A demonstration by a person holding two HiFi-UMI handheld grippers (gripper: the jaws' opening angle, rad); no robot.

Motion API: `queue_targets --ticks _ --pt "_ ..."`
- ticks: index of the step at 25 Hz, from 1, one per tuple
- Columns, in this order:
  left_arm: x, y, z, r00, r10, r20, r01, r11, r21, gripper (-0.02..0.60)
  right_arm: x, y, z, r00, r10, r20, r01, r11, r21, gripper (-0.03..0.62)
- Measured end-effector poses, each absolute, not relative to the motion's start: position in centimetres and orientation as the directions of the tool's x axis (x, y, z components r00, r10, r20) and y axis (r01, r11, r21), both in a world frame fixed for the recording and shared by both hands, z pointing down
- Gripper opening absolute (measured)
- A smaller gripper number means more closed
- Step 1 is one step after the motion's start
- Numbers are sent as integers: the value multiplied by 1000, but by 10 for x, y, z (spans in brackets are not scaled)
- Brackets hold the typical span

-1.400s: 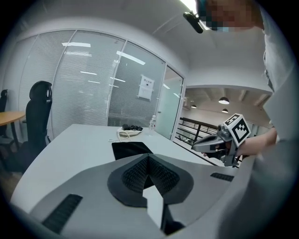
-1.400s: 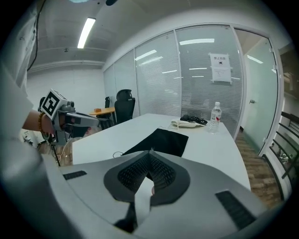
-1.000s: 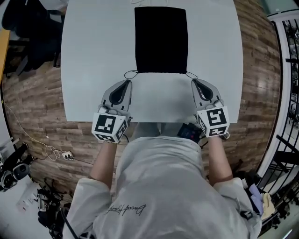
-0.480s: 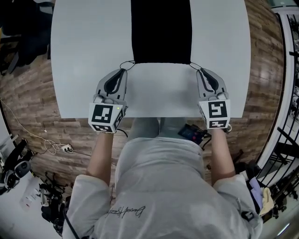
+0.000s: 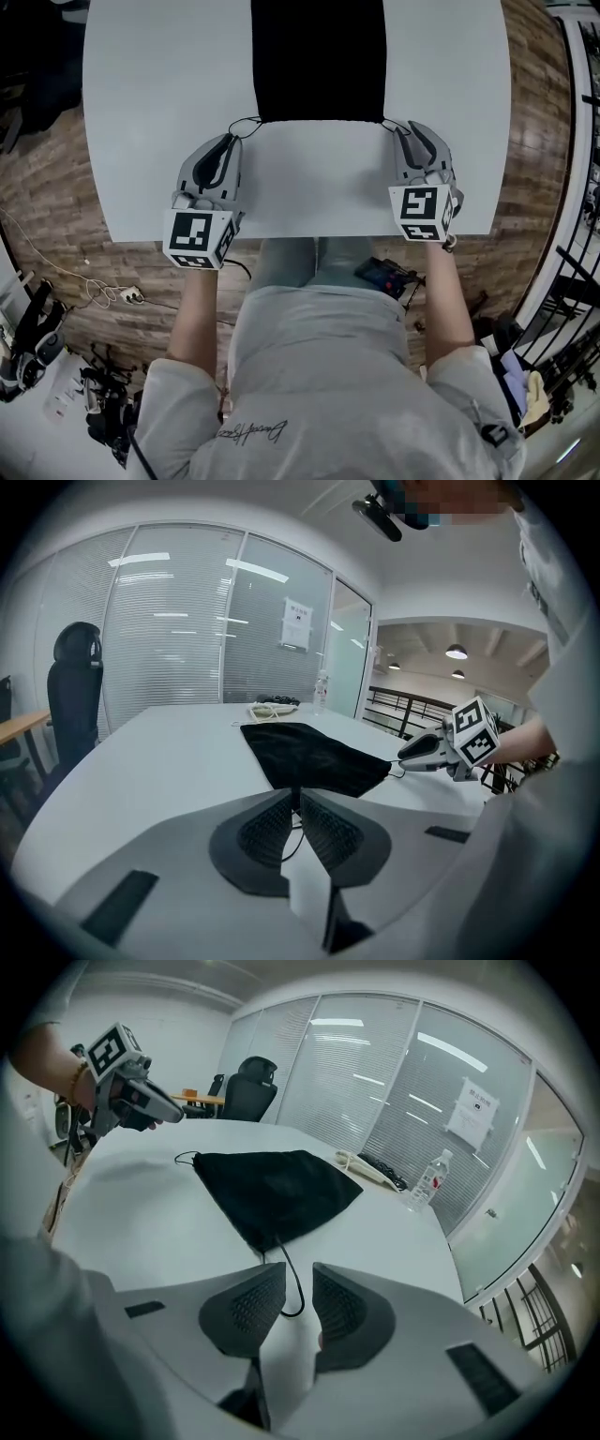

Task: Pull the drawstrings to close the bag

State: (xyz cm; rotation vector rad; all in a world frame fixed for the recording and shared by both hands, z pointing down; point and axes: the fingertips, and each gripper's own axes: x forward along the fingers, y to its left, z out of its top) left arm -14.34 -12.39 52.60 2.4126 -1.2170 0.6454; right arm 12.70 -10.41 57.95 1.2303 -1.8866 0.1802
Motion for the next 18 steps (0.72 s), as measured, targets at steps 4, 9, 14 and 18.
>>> queue_targets --ticks 4,9,14,18 --pt "-143 -122 530 516 -661 545 -825 -554 109 34 125 -106 590 -142 -679 720 -778 527 343 110" --pt "-141 -117 531 515 -657 551 -824 -557 107 34 129 -111 596 -109 -698 708 -766 513 388 110" --pt "-142 -115 538 505 -654 562 -823 -562 86 34 133 -117 600 -87 -726 682 -766 487 421 87" --pt "-146 -120 543 494 -657 569 -820 -570 55 34 134 -122 596 -66 -753 655 -774 453 443 37"
